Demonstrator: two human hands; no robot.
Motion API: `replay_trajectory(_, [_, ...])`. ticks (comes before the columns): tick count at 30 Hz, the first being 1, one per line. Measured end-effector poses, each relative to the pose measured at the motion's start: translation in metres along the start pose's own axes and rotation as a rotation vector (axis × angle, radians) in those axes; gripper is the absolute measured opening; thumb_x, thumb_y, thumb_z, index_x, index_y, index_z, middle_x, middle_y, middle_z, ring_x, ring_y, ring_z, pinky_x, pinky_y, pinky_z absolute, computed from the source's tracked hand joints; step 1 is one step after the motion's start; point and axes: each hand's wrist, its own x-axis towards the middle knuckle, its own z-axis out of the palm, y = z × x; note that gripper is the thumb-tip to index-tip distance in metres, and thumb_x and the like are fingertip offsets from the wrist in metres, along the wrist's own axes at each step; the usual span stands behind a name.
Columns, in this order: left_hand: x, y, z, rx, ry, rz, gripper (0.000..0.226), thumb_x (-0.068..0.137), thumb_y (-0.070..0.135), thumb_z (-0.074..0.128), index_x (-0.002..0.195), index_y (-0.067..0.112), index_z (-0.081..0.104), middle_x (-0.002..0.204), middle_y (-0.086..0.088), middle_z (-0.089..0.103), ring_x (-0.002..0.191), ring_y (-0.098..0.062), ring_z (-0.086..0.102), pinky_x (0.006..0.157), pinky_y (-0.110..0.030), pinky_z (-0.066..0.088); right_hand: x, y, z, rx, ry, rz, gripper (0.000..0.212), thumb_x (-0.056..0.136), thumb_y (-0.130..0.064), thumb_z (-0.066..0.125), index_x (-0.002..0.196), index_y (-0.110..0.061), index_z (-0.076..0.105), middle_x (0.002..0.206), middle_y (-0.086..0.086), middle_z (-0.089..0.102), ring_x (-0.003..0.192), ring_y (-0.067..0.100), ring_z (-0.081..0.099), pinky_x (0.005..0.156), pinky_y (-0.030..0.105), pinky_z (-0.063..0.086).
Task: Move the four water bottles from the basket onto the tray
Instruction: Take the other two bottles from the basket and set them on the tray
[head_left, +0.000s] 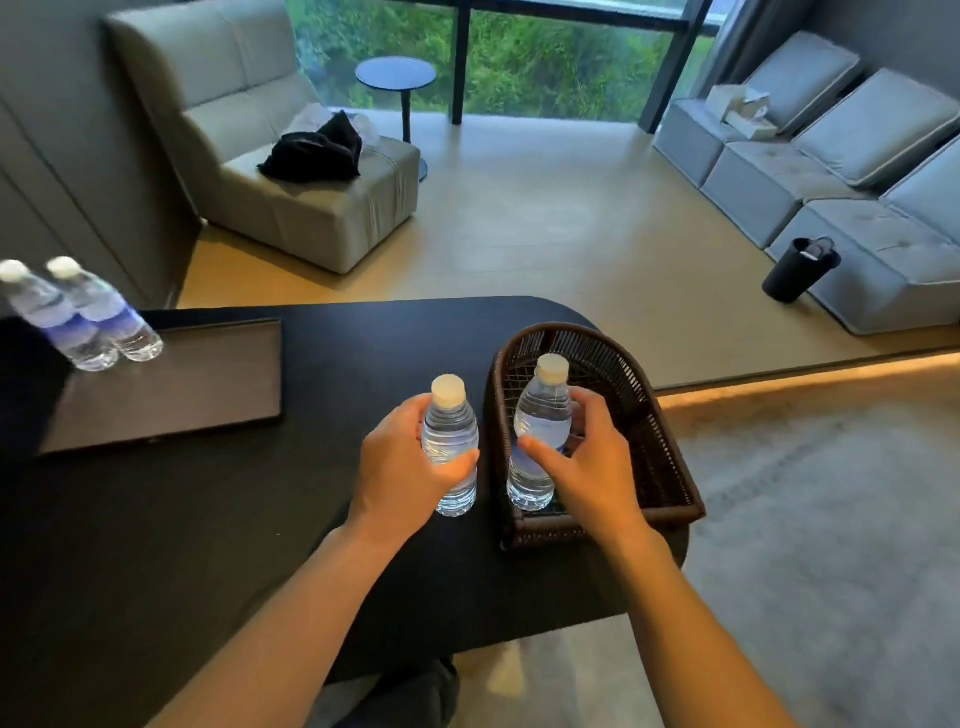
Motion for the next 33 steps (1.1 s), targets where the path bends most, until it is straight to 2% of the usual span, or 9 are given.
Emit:
replay_trajectory(4, [-0.023, -0.032, -0.052, 0.061, 0.065, -0.096, 0.065, 0.071, 0.029, 0.094, 0.128, 0.022, 0.064, 0.118, 0.003, 0.073, 0.103, -0.008, 0.068, 0.087, -0.028, 0.059, -0.007, -0.026, 0.05, 0.01, -0.135, -0.016, 0.067, 0.082, -0.021, 0.088, 0.129, -0.042, 0.044, 0.113, -0.031, 0.056, 0.101, -0.014, 0.058, 0.081, 0.006, 0.046])
replay_trajectory(9, [-0.041, -0.074, -0.112, 0.076, 0.171, -0.254, 0.067, 0.07, 0.026, 0.094, 0.129, 0.022, 0.063, 0.118, 0.003, 0.073, 0.104, -0.013, 0.07, 0.09, -0.035, 0.06, -0.007, -0.053, 0.118, 0.028, -0.289, -0.038, 0.066, 0.082, -0.021, 0.088, 0.127, -0.042, 0.044, 0.111, -0.034, 0.055, 0.1, -0.011, 0.06, 0.089, 0.014, 0.048])
replay_trajectory(14, [-0.045, -0.122, -0.17, 0.062, 0.274, -0.365, 0.06, 0.071, 0.024, 0.093, 0.124, 0.027, 0.064, 0.112, 0.008, 0.071, 0.102, -0.011, 0.07, 0.09, -0.043, 0.061, 0.0, -0.088, 0.198, 0.035, -0.385, -0.058, 0.065, 0.082, -0.021, 0.089, 0.125, -0.044, 0.045, 0.116, -0.022, 0.063, 0.108, 0.009, 0.066, 0.099, 0.034, 0.057])
replay_trajectory(19, [-0.028, -0.171, -0.229, 0.061, 0.341, -0.407, 0.058, 0.071, 0.022, 0.093, 0.12, 0.027, 0.065, 0.11, 0.009, 0.072, 0.102, -0.011, 0.07, 0.09, -0.043, 0.061, 0.017, -0.126, 0.28, 0.021, -0.457, -0.11, 0.074, 0.083, -0.02, 0.088, 0.143, -0.035, 0.047, 0.135, -0.007, 0.066, 0.122, 0.017, 0.066, 0.107, 0.041, 0.055])
replay_trajectory(22, [-0.008, -0.204, -0.266, 0.061, 0.359, -0.429, 0.058, 0.07, 0.022, 0.094, 0.12, 0.027, 0.065, 0.11, 0.008, 0.071, 0.102, -0.011, 0.07, 0.091, -0.041, 0.061, 0.029, -0.147, 0.332, -0.01, -0.463, -0.119, 0.073, 0.082, -0.022, 0.089, 0.143, -0.03, 0.05, 0.137, -0.004, 0.066, 0.124, 0.02, 0.065, 0.107, 0.045, 0.055])
replay_trajectory(26, [0.019, -0.25, -0.309, 0.047, 0.358, -0.455, 0.059, 0.071, 0.021, 0.094, 0.121, 0.028, 0.063, 0.113, 0.008, 0.07, 0.105, -0.011, 0.069, 0.092, -0.043, 0.061, 0.048, -0.168, 0.395, -0.012, -0.489, -0.091, 0.068, 0.082, -0.021, 0.088, 0.137, -0.033, 0.05, 0.133, -0.007, 0.066, 0.123, 0.016, 0.064, 0.108, 0.046, 0.054])
replay_trajectory(30, [0.05, -0.294, -0.339, 0.062, 0.337, -0.456, 0.059, 0.072, 0.022, 0.093, 0.122, 0.027, 0.064, 0.113, 0.008, 0.069, 0.105, -0.011, 0.068, 0.092, -0.042, 0.061, 0.071, -0.184, 0.451, -0.012, -0.481, -0.104, 0.067, 0.082, -0.02, 0.088, 0.129, -0.041, 0.046, 0.125, -0.014, 0.063, 0.118, 0.009, 0.062, 0.106, 0.04, 0.055])
replay_trajectory(33, [0.072, -0.322, -0.356, 0.08, 0.325, -0.446, 0.06, 0.072, 0.023, 0.093, 0.124, 0.026, 0.063, 0.116, 0.007, 0.069, 0.108, -0.01, 0.067, 0.093, -0.039, 0.06, 0.089, -0.194, 0.489, -0.013, -0.478, -0.087, 0.067, 0.081, -0.02, 0.089, 0.13, -0.038, 0.047, 0.126, -0.015, 0.06, 0.119, 0.007, 0.059, 0.106, 0.04, 0.054])
